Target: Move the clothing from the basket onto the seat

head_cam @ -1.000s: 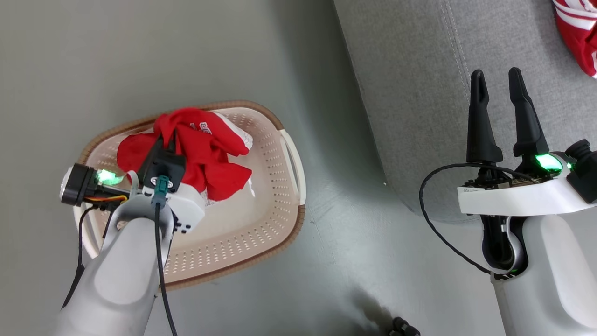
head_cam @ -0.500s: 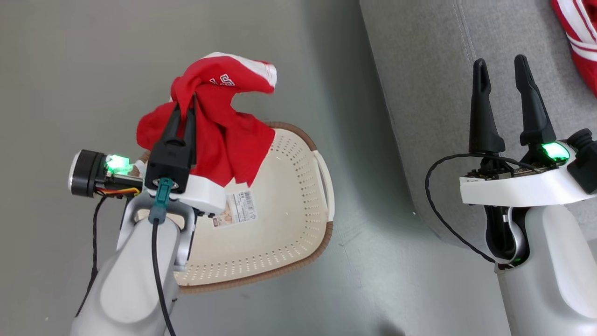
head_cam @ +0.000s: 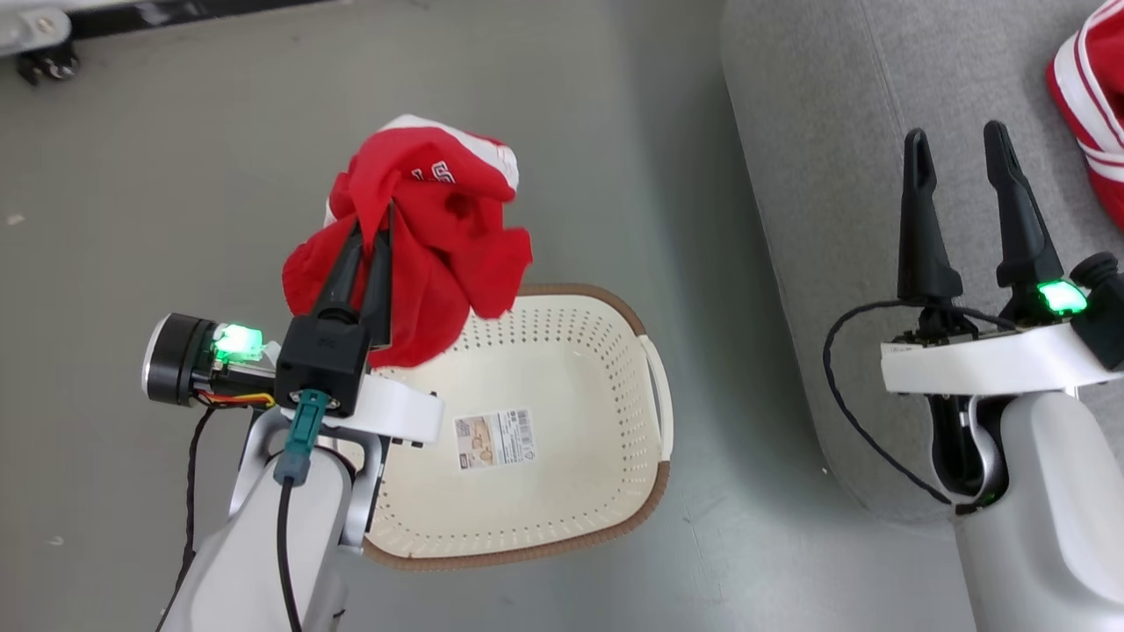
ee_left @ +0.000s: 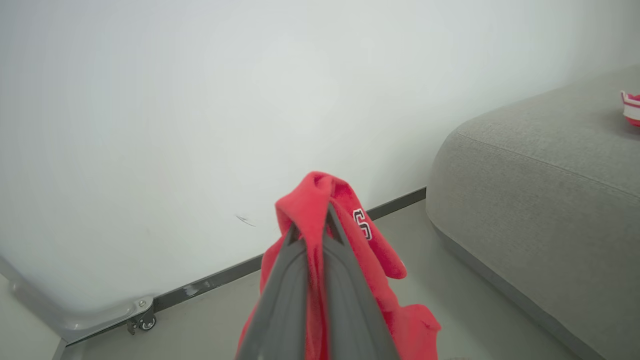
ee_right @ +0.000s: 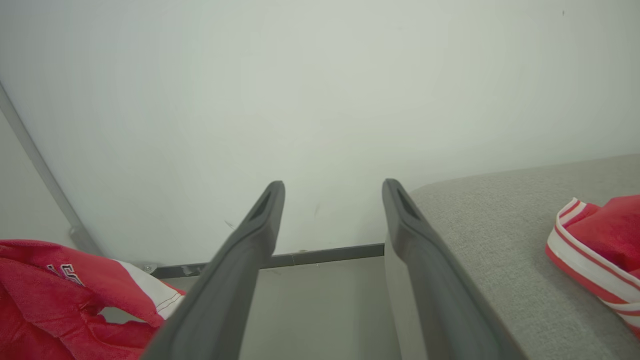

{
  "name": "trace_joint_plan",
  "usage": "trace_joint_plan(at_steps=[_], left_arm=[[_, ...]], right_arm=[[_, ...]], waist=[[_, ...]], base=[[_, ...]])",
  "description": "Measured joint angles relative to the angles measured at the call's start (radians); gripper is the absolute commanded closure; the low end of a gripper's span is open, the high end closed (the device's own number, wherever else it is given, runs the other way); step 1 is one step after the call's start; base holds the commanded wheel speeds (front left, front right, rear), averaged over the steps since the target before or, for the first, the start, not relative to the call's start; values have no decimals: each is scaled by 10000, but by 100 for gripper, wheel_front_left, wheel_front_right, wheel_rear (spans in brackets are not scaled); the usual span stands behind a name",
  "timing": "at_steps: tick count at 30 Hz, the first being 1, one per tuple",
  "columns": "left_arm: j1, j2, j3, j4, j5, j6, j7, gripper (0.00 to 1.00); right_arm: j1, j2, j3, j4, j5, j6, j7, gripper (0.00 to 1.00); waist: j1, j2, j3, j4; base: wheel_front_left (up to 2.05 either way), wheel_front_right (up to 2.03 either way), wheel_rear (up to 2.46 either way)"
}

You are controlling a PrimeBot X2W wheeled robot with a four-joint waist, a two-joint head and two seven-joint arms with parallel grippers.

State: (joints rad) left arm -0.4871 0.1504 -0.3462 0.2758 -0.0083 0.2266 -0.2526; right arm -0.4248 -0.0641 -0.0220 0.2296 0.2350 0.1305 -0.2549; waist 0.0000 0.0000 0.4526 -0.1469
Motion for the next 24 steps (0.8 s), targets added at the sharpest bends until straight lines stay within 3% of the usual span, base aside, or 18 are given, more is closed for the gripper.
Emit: trace_joint_plan(at_steps=[24], left_arm=[[969, -36, -640, -832, -192, -598, -2, 100]], right_arm=[[1609, -50, -303, 731, -372, 0, 98, 0]], waist=[[0, 0, -2472, 985]], base=[[0, 0, 0]])
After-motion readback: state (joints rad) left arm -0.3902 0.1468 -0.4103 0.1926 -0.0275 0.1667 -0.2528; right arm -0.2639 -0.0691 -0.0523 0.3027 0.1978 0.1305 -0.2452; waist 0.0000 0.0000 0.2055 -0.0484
